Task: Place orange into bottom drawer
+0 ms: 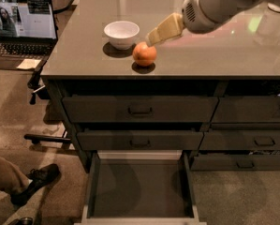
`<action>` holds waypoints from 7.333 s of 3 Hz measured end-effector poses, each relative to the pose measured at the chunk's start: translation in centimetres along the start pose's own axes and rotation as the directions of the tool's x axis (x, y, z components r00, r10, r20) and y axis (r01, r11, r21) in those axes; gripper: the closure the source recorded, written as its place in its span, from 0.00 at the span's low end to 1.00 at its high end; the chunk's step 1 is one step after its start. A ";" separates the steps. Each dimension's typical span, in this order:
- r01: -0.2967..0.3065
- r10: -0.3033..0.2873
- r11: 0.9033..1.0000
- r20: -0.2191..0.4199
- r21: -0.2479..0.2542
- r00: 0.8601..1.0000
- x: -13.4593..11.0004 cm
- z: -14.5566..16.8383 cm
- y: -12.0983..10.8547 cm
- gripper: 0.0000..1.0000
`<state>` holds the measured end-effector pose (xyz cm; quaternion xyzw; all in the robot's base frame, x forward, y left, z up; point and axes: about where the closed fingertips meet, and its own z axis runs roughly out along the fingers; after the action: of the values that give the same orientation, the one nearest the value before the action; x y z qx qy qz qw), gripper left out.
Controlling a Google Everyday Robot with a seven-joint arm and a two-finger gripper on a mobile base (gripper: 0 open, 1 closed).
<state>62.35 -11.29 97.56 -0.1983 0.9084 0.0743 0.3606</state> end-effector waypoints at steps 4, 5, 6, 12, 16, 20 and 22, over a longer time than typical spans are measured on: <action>-0.217 0.230 0.967 0.095 -0.136 0.968 0.5 13.7 2.7 0.00; -0.230 0.248 0.960 0.100 -0.158 0.964 -0.3 14.4 3.5 0.00; -0.233 0.253 0.958 0.106 -0.170 0.962 -1.0 14.5 4.0 0.00; -0.208 0.211 0.970 0.007 -0.128 0.977 -2.4 19.7 7.1 0.88; -0.188 0.197 0.969 0.043 -0.158 0.979 7.6 6.2 2.7 1.00; -0.218 0.071 0.910 -0.385 -0.354 0.920 32.1 18.9 13.1 1.00; -0.204 0.067 0.920 -0.377 -0.336 0.924 32.1 18.9 13.2 1.00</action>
Offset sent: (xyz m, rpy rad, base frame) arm 0.0574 0.0495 -0.1037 0.2803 -0.0132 -0.0932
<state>47.43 -3.87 61.73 -0.2084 0.9401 0.2314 0.1389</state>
